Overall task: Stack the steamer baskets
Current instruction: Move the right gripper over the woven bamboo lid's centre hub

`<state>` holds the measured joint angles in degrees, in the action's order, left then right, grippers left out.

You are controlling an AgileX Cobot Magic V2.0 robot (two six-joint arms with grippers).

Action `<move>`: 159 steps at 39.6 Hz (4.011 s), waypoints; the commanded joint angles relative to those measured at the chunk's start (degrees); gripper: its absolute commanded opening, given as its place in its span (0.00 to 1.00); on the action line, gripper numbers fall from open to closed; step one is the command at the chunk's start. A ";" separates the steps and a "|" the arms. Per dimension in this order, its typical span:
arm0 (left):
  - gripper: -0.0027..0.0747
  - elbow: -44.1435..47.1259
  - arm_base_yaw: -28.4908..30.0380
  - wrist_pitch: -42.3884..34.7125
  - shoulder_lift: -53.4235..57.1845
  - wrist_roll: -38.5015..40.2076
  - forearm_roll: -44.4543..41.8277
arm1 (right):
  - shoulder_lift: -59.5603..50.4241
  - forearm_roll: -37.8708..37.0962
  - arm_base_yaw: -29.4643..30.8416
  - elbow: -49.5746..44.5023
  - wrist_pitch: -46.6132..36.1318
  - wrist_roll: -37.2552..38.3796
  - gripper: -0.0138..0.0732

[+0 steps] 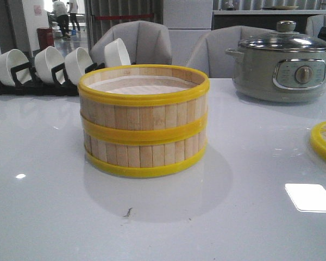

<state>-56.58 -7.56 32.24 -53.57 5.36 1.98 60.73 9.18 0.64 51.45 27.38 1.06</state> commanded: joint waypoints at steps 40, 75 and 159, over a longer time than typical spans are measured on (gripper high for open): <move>0.14 24.48 0.34 -10.03 19.25 0.64 -1.98 | -0.83 1.20 0.14 2.18 -0.97 -0.18 0.63; 0.14 24.48 0.34 -10.03 19.25 0.64 -1.98 | -0.80 -2.17 0.14 2.18 12.13 -0.23 0.60; 0.14 24.48 0.34 -10.03 19.25 0.64 -1.98 | 44.14 -7.85 14.40 26.54 11.83 -0.18 0.58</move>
<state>-30.37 -7.29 27.11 -34.32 5.49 0.00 107.41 2.08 14.52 76.16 41.18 1.06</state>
